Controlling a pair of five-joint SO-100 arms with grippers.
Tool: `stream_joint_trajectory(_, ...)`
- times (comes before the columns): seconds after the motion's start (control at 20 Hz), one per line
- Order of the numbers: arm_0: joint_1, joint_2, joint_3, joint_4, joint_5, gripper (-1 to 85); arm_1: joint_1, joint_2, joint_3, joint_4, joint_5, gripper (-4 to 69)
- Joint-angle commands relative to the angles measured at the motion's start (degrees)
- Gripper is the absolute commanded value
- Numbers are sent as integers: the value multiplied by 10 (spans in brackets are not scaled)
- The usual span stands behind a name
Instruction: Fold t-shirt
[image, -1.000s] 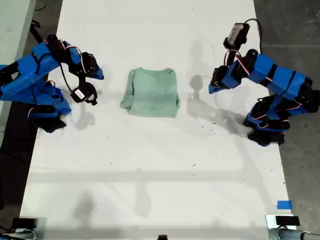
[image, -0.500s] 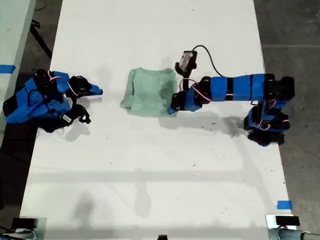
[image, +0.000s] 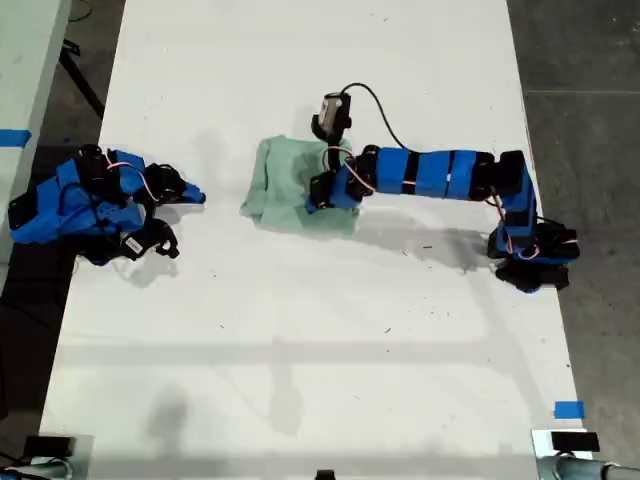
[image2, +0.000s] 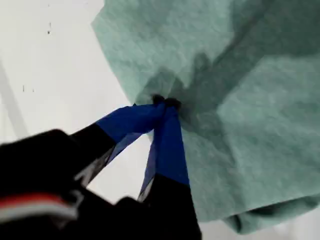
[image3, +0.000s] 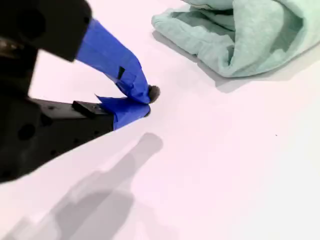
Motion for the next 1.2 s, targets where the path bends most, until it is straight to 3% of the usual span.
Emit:
stream_joint_trajectory(0.0,36,2,-3,3,-1,5,72,3,-62,15,-48,-13)
stream_joint_trajectory(0.3,62,2,-3,3,-1,4,216,-25,-108,33,-112,-13)
stream_joint_trajectory(0.5,63,2,-3,3,-1,4,241,85,-101,158,-113,-15)
stream_joint_trajectory(0.65,63,2,-3,3,-1,4,257,262,26,228,-97,-15)
stream_joint_trajectory(0.95,63,2,-3,3,-1,4,300,743,491,278,8,-15)
stream_joint_trajectory(1.15,63,2,-3,3,-1,5,241,1042,741,315,152,-14)
